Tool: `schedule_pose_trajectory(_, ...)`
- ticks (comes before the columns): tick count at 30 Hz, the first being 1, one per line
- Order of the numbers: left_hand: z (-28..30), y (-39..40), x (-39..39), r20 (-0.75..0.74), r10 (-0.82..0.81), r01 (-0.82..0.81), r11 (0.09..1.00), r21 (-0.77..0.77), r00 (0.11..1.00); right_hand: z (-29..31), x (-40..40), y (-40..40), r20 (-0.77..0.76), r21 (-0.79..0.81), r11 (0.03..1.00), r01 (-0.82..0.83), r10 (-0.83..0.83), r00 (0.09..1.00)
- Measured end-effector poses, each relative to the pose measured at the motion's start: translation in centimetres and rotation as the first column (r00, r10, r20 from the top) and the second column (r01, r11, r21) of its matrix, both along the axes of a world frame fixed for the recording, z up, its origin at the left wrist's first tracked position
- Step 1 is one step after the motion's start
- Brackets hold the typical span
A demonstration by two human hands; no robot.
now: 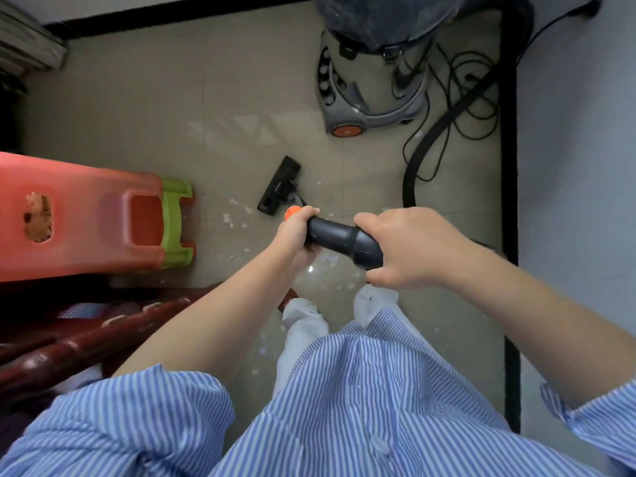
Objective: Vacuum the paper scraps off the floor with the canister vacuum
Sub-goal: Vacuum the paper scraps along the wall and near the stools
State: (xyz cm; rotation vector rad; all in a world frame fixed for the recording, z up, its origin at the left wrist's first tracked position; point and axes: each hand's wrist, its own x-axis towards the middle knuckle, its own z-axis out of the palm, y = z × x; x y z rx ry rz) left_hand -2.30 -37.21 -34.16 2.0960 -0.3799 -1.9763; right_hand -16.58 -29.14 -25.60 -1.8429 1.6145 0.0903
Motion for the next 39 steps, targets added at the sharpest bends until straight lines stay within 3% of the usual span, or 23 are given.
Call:
schedule_pose_trajectory(10,1.2,4.2,-6.3,-0.099,-0.012,0.016,0.999,0.038,0.995,0.8,-5.6,4.8,-0.083,-0.024,0.999,0.031,-0.033,0.996)
schedule_pose_trajectory(18,0.7,6.2,-9.1,-0.090,-0.084,0.091,0.992,0.084,0.992,-0.8,-7.0,8.0,-0.092,0.020,0.990,0.138,-0.136,0.986)
schedule_pose_trajectory(27,-1.4,6.9,-7.7,-0.039,-0.115,0.119,0.987,0.111,0.993,-2.6,-5.7,9.3,-0.041,-0.001,0.993,0.119,-0.119,0.992)
schedule_pose_trajectory(32,-2.4,6.4,-7.9,-0.061,-0.155,0.162,0.979,0.123,0.986,-3.7,-6.1,9.6,0.053,-0.163,0.975,0.150,-0.143,0.988)
schedule_pose_trajectory(39,-5.3,4.9,-5.6,-0.033,-0.158,0.161,0.974,0.160,0.987,-7.6,-3.6,9.0,0.025,-0.043,0.988,0.145,-0.144,0.989)
